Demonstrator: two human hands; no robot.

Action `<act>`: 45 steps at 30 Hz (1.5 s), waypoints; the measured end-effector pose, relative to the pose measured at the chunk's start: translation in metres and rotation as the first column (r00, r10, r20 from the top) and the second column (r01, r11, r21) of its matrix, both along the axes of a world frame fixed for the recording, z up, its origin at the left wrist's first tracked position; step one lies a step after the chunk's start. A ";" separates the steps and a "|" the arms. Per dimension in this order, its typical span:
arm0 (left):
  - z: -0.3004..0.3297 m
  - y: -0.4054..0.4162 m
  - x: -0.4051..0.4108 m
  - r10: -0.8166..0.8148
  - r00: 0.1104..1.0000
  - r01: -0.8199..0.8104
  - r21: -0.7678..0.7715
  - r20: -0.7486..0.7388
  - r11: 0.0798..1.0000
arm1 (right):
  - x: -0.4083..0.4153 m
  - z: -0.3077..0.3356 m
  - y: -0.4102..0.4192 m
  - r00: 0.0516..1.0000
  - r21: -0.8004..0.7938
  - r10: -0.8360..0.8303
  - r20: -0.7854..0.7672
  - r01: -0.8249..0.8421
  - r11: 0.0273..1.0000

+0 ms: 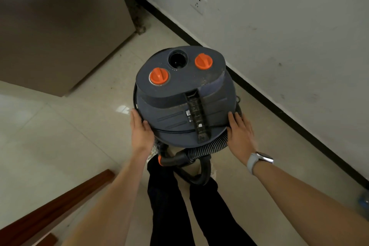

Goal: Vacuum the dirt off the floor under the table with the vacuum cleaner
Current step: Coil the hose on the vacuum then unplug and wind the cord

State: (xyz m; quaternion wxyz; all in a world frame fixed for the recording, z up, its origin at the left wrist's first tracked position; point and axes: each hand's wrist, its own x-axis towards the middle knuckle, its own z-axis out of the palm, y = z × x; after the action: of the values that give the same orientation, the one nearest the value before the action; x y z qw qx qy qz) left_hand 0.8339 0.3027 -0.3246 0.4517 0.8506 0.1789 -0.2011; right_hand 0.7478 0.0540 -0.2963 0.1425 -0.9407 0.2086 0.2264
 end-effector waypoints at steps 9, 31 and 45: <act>0.022 -0.030 -0.034 -0.512 0.852 0.494 0.480 -0.103 0.725 | -0.035 -0.010 -0.023 0.966 0.081 -0.248 -0.069 0.253 0.964; 0.027 -0.098 -0.018 -0.925 0.361 0.535 0.785 0.121 0.312 | 0.007 -0.007 -0.032 0.925 0.550 -0.377 0.051 0.290 0.784; 0.022 -0.074 -0.011 -0.863 0.419 0.408 0.790 0.284 0.458 | 0.049 -0.013 0.019 0.951 0.509 -0.310 0.005 0.265 0.819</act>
State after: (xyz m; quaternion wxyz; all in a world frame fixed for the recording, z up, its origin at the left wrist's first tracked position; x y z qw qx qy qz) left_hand 0.8231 0.2284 -0.3026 0.0576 0.9513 -0.3024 0.0164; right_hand 0.7969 0.0728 -0.3097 0.4240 -0.8375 0.2756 0.2072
